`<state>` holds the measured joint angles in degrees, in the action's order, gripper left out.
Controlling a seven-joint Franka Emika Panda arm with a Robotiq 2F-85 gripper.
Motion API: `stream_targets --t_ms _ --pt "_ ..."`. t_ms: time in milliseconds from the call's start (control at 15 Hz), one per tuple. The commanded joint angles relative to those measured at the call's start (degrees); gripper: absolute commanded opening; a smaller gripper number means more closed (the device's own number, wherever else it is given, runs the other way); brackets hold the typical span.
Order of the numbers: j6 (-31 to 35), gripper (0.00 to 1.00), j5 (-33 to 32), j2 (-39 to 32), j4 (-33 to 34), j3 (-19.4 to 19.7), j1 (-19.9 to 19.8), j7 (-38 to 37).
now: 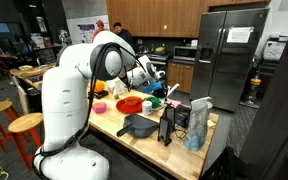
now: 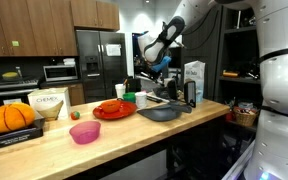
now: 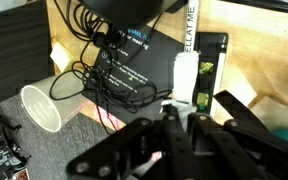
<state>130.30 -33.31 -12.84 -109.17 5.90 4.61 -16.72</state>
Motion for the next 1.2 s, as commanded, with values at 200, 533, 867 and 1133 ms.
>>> stream_targets --t_ms 200,533,867,1133 --pt "-0.6 0.02 0.0 7.2 -3.1 -3.2 0.8 -1.6" --pt "-1.2 0.02 1.3 11.3 -5.4 -6.7 1.5 -2.0" --pt "-1.2 0.02 4.0 17.0 -10.5 -10.3 2.3 -1.7" --pt "-0.8 0.02 8.3 24.4 -18.1 -12.5 2.4 0.0"
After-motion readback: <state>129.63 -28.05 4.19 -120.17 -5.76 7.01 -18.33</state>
